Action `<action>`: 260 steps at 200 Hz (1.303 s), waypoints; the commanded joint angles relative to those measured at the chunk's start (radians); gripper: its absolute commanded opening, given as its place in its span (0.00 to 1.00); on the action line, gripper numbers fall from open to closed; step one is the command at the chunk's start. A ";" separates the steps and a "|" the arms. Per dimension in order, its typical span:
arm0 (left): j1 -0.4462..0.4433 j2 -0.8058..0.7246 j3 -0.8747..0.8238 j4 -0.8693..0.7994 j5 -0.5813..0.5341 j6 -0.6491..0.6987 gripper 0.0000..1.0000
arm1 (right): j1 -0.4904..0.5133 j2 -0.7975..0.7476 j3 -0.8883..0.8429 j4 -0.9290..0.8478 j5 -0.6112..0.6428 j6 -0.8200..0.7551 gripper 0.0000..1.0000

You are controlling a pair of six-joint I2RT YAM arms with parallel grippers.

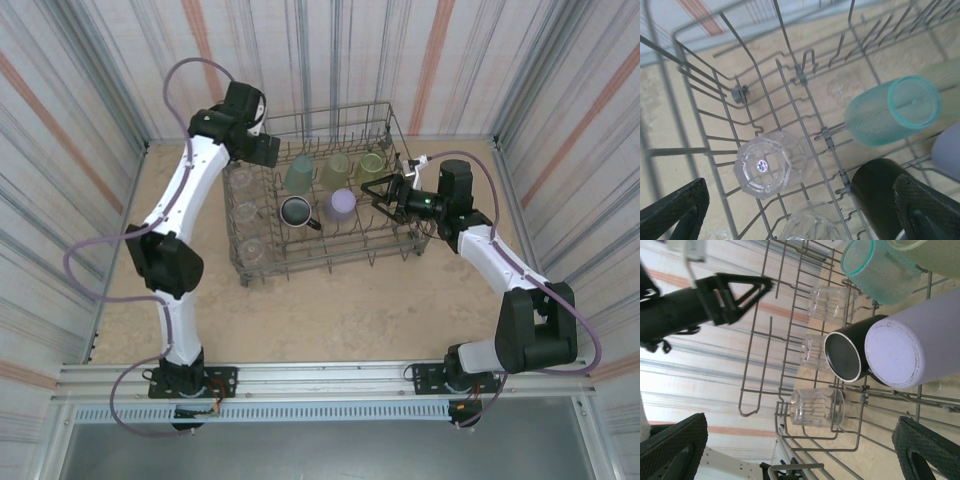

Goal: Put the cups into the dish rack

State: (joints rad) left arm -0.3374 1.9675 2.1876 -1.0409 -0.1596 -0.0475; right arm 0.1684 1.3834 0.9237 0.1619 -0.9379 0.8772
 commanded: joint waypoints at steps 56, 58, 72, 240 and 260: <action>0.018 -0.163 -0.114 0.121 0.152 -0.092 0.99 | -0.032 -0.083 0.062 -0.119 0.007 -0.086 0.99; 0.019 -0.170 -0.120 0.125 0.152 -0.093 0.99 | -0.033 -0.084 0.066 -0.125 0.007 -0.090 0.99; 0.029 -0.215 -0.169 0.153 0.153 -0.108 0.99 | -0.043 -0.091 0.084 -0.163 0.014 -0.117 0.99; 0.299 -0.764 -1.012 0.592 -0.017 -0.337 0.99 | -0.270 -0.206 0.062 -0.406 0.627 -0.334 0.99; 0.300 -0.776 -1.080 0.625 -0.079 -0.338 0.99 | -0.275 -0.233 0.039 -0.405 0.746 -0.362 0.99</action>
State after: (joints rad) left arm -0.0395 1.2369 1.1679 -0.4770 -0.1196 -0.3573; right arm -0.0994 1.1988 0.9936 -0.2153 -0.3866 0.5686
